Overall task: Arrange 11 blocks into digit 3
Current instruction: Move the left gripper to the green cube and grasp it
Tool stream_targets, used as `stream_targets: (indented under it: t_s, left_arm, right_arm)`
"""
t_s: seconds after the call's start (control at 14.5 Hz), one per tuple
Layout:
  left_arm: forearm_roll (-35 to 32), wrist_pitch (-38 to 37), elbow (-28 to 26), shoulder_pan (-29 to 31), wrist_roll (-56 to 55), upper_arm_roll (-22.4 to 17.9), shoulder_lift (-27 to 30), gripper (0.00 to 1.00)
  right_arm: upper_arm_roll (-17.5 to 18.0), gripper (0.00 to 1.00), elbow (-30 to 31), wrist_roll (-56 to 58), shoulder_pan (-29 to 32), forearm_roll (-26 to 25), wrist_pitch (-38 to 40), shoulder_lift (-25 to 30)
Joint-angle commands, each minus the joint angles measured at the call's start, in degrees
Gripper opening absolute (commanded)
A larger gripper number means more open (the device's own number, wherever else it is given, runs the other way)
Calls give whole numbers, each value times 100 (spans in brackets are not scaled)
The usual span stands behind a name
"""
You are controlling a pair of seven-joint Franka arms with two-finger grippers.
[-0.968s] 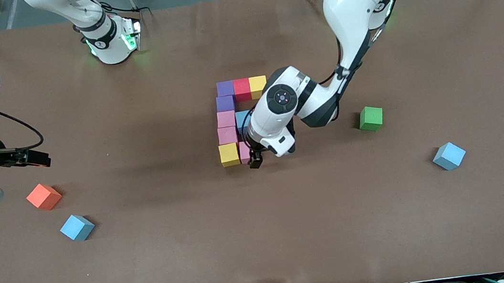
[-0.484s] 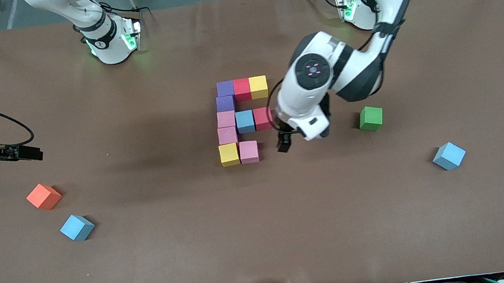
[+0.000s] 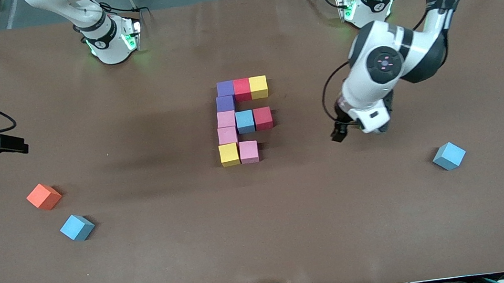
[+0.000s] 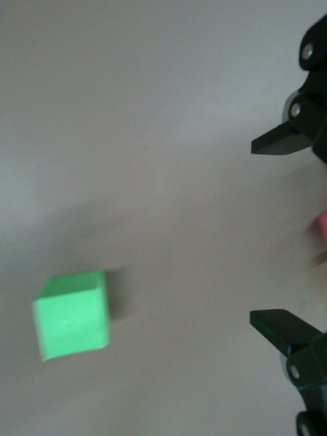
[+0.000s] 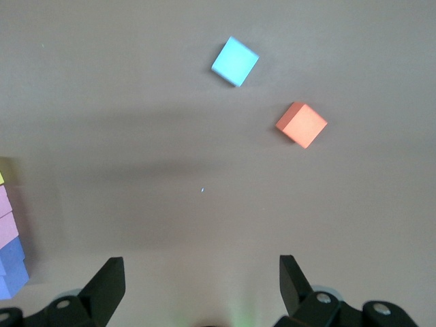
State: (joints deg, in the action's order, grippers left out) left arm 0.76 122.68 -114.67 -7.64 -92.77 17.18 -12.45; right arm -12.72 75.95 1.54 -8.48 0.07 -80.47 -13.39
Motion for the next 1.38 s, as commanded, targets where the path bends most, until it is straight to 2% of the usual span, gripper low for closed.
stream_targets:
  t_s: [0.0, 0.28, 0.48, 0.62, 0.97, 1.31]
  left_arm:
    - [12, 204, -783, 333, 277, 32, 611, 100]
    - [-190, 598, -1329, 1044, 857, 31, 665, 100]
    - [-199, 1581, -2145, 1248, 1033, 23, 682, 100]
    - [-199, 2152, -2497, 1484, 1051, 23, 673, 100]
    - [-243, 2454, -2552, 1538, 1042, 31, 411, 100]
    - [-234, 2594, -2525, 1538, 963, 31, 147, 100]
  right_arm:
    - [76, 100, -212, 13, 75, -156, 85, 38]
    - [94, 100, -212, -14, 127, -69, 111, 29]
    - [111, 100, -194, -5, 101, -16, 146, 29]
    - [94, 100, -203, -5, 127, 238, 155, 47]
    - [164, 100, -203, 30, 461, 476, 216, 64]
    - [682, 100, -28, 66, 935, 398, 190, 257]
